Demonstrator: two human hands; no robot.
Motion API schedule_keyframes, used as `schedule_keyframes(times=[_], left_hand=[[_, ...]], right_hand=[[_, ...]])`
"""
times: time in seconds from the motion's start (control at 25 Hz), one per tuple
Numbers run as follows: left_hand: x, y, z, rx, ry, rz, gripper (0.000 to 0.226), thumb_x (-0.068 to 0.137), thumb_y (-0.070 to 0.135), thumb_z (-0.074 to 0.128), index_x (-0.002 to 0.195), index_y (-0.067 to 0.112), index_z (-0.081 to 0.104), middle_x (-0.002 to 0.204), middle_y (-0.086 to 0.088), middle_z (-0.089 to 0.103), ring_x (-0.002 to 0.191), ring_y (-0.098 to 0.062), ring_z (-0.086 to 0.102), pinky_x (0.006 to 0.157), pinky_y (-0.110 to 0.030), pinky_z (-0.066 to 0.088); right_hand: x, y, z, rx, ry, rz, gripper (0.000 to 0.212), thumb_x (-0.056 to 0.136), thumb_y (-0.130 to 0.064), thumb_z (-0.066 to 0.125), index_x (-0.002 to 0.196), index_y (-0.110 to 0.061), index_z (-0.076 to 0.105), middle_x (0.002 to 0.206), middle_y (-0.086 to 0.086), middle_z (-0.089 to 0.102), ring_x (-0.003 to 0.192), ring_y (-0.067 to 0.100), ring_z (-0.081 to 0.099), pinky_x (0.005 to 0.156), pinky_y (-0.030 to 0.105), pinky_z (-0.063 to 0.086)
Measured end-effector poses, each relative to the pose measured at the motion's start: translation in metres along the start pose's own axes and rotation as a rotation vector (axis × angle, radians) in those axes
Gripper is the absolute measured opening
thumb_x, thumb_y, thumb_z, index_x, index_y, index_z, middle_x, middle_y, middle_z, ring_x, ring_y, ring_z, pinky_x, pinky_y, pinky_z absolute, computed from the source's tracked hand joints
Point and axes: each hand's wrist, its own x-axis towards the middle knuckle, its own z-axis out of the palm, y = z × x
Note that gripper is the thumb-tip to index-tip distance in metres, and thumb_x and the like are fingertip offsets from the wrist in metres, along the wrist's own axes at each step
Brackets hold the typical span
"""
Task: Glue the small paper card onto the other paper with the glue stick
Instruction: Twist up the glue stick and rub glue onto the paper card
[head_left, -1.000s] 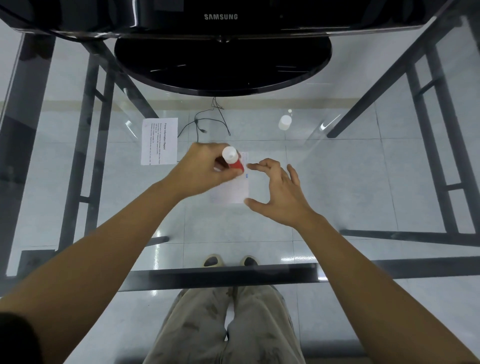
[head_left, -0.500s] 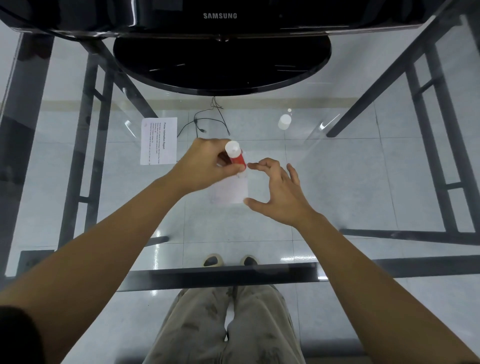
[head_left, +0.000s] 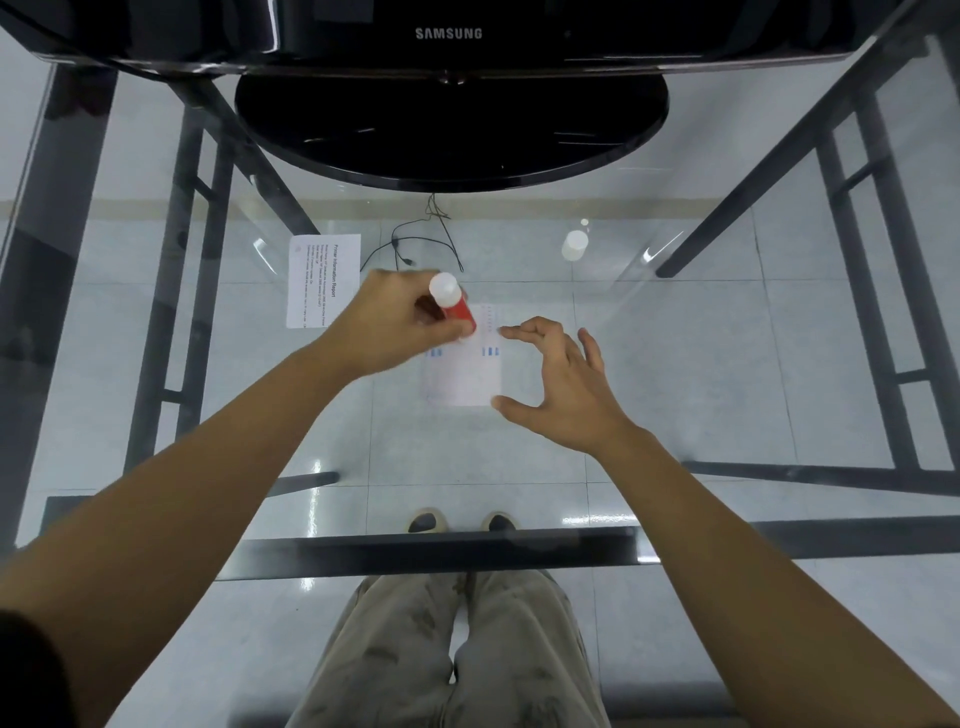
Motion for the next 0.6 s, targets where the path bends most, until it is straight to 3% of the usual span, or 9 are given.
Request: schedule_keyframes(times=[0.16, 0.24, 0.4, 0.6], left_hand=[[0.007, -0.004, -0.01, 0.019, 0.132, -0.042, 0.026, 0.073, 0.03, 0.076, 0.096, 0.021, 0.066, 0.09, 0.002, 0.071, 0.078, -0.008, 0.065, 0.073, -0.013, 0.05], [-0.011, -0.004, -0.007, 0.009, 0.086, 0.015, 0.023, 0.072, 0.026, 0.078, 0.091, 0.018, 0.068, 0.085, 0.002, 0.072, 0.072, -0.003, 0.065, 0.07, -0.006, 0.048], [-0.045, -0.003, 0.006, -0.022, -0.045, 0.071, 0.019, 0.072, 0.019, 0.078, 0.088, 0.017, 0.07, 0.084, 0.006, 0.071, 0.077, 0.001, 0.064, 0.072, -0.009, 0.05], [-0.022, -0.008, -0.007, 0.012, 0.007, 0.076, 0.018, 0.075, 0.02, 0.076, 0.089, 0.014, 0.068, 0.086, 0.002, 0.071, 0.075, -0.005, 0.065, 0.073, -0.013, 0.051]], right_hand=[[-0.001, -0.001, 0.0, -0.01, -0.022, -0.013, 0.067, 0.076, -0.041, 0.067, 0.133, -0.026, 0.034, 0.14, -0.012, 0.04, 0.132, 0.01, 0.033, 0.113, 0.038, -0.006], [-0.001, -0.001, 0.0, -0.05, -0.036, -0.025, 0.061, 0.079, -0.042, 0.064, 0.132, -0.031, 0.038, 0.142, -0.013, 0.039, 0.136, 0.008, 0.026, 0.113, 0.04, -0.006], [0.001, -0.001, 0.0, -0.089, -0.049, -0.04, 0.051, 0.08, -0.044, 0.062, 0.128, -0.036, 0.045, 0.143, -0.017, 0.037, 0.139, 0.006, 0.02, 0.113, 0.044, -0.005], [0.0, 0.0, 0.0, -0.093, -0.051, -0.036, 0.052, 0.081, -0.044, 0.062, 0.129, -0.036, 0.046, 0.143, -0.017, 0.037, 0.139, 0.005, 0.019, 0.113, 0.042, -0.007]])
